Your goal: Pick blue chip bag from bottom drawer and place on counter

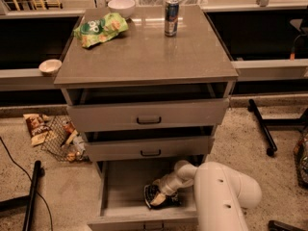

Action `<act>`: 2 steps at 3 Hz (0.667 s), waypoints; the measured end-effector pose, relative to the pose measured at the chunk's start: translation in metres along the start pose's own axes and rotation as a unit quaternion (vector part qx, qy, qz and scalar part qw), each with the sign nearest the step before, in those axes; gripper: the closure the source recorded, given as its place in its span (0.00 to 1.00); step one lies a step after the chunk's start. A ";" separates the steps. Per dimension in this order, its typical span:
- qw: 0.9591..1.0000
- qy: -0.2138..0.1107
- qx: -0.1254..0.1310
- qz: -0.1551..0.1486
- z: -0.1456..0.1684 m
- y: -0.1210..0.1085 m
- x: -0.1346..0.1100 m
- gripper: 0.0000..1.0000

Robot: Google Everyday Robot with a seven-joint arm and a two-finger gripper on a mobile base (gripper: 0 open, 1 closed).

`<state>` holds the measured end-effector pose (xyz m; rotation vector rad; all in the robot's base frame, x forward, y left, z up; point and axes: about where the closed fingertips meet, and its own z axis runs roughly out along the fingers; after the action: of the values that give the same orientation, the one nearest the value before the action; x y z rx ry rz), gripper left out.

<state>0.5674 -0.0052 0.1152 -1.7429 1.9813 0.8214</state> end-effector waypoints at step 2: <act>0.997 -0.029 0.067 -0.024 -0.060 -0.009 -0.022 0.88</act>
Offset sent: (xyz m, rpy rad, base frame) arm -0.0310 -0.0802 0.1826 0.1098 -0.2796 -0.1481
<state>0.5856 -0.0277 0.1728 -1.6650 1.9028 0.6974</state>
